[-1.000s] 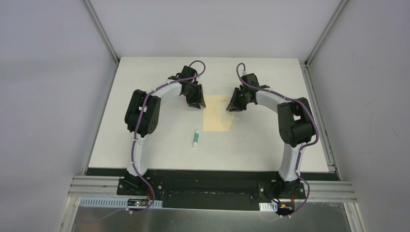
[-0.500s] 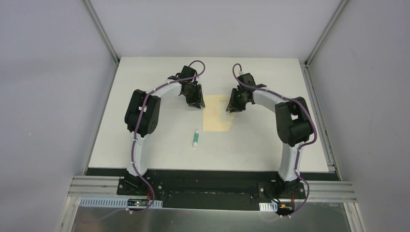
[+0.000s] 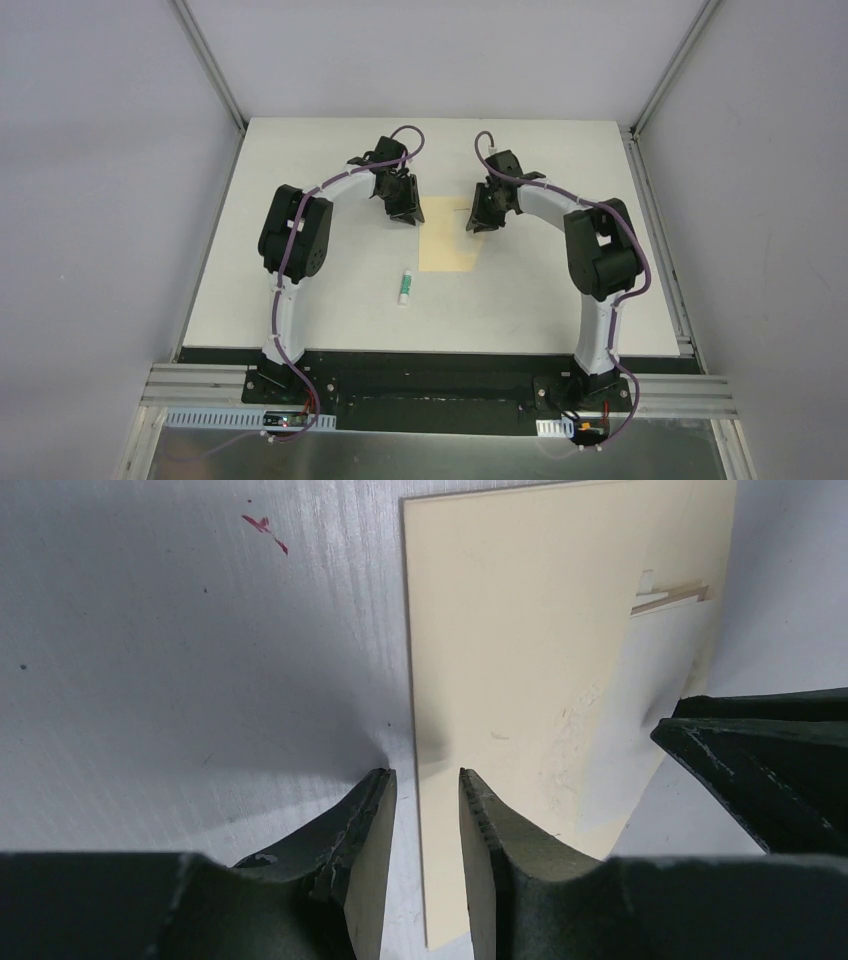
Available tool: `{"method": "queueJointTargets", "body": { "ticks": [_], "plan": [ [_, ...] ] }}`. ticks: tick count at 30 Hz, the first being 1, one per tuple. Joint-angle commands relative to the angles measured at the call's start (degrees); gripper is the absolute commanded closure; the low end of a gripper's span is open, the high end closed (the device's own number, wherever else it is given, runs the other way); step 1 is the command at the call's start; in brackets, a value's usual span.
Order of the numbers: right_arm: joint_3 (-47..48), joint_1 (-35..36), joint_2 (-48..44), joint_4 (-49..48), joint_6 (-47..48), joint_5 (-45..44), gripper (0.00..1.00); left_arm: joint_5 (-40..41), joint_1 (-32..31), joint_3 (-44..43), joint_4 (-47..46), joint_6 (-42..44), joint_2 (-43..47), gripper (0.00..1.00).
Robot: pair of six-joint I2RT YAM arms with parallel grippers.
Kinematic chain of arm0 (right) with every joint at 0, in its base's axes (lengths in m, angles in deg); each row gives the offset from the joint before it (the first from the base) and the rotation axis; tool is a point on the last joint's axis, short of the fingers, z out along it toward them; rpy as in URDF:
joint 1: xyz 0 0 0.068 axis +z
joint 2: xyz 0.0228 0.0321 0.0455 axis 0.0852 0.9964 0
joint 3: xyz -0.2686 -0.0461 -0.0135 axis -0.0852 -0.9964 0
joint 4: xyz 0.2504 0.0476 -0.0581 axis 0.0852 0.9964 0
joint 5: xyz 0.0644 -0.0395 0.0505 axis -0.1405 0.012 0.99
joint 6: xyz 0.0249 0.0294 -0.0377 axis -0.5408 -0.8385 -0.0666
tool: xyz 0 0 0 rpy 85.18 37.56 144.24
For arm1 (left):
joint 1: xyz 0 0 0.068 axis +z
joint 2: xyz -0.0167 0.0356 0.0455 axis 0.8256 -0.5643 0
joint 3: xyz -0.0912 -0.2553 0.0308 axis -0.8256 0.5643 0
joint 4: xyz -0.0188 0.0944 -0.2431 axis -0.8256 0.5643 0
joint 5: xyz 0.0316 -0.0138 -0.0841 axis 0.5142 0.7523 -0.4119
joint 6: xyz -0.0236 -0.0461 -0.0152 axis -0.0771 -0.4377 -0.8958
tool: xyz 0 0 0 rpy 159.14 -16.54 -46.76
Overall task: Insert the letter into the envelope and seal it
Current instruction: Place the letter in the envelope.
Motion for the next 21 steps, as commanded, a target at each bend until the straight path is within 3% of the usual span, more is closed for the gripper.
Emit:
{"method": "queueJointTargets", "body": {
  "ticks": [1, 21],
  "plan": [
    [2.7, 1.05, 0.82, 0.39, 1.11, -1.52, 0.73, -1.34, -0.33, -0.82, -1.97, -0.61, -0.6, 0.69],
    [6.09, 2.77, 2.58, 1.63, 0.73, -1.48, 0.72, -2.07, -0.99, -1.03, -2.53, -1.53, -0.86, 0.69]
  ]
}}
